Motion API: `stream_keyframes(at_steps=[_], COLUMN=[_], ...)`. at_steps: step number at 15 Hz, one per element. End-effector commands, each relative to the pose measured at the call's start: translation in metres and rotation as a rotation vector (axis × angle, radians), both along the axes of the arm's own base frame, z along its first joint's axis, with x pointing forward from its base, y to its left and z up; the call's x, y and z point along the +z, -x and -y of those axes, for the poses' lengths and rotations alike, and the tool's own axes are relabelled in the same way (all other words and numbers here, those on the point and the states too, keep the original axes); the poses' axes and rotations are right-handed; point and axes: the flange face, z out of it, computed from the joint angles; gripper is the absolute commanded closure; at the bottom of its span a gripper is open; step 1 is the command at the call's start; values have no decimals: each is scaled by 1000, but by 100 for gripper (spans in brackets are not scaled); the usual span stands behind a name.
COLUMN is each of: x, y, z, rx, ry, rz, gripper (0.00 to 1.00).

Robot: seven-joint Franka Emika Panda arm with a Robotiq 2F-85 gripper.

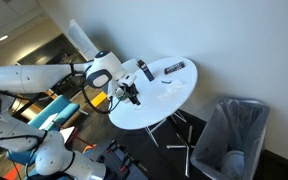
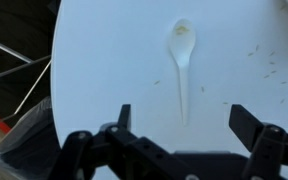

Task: Use the white spoon to stir the contents in the white and green mug

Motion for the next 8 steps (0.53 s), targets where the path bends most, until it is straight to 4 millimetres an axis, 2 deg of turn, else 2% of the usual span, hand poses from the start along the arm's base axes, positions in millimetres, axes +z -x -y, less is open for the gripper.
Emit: stream_keyframes(at_steps=[1, 8], x=[-18, -54], y=[-25, -56], z=[8, 8], rx=[-28, -34], ry=[-1, 7], rz=[-51, -110], gripper=[0, 0])
